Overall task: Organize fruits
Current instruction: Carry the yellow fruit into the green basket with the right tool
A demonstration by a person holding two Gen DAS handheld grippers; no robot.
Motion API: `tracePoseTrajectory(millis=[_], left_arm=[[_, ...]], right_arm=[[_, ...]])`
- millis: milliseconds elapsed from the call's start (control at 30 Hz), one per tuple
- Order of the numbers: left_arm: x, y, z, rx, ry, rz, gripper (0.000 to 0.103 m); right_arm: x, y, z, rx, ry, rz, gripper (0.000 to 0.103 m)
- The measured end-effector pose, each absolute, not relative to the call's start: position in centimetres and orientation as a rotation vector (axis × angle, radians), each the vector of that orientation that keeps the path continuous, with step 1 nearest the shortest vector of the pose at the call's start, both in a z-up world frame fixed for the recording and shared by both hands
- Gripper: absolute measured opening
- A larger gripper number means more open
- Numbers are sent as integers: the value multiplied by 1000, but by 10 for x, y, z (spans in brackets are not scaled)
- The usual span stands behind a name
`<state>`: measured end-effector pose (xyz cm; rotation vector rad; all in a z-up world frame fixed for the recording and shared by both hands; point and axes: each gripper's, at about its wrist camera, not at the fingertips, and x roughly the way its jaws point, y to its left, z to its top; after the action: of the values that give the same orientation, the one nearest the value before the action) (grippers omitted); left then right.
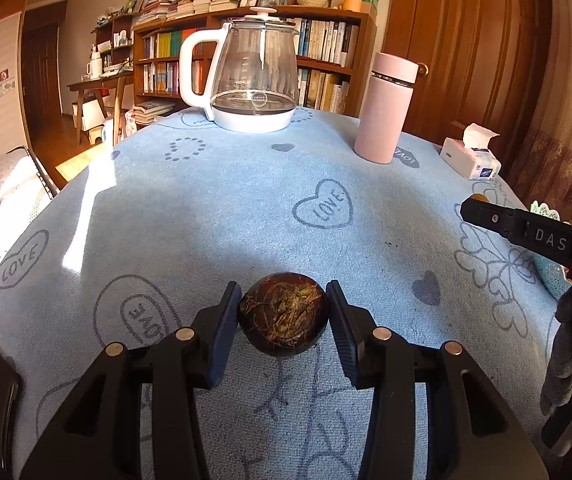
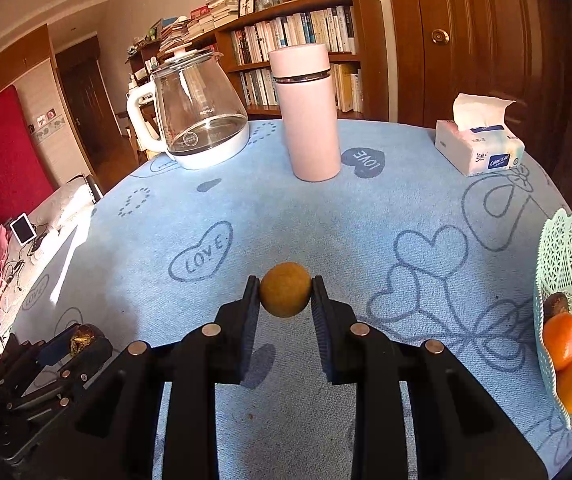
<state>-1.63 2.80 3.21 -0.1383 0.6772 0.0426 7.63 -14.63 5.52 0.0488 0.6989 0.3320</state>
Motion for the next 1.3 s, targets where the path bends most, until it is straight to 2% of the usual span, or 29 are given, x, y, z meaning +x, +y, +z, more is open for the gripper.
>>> tracePoseTrajectory(millis=[733, 1300], left_arm=[[-21, 16, 36, -75, 651, 68, 44], [-28, -13, 49, -1, 635, 32, 44]], right_arm=[[38, -188, 86, 117, 555, 242, 27], [3, -269, 98, 200, 476, 103, 27]])
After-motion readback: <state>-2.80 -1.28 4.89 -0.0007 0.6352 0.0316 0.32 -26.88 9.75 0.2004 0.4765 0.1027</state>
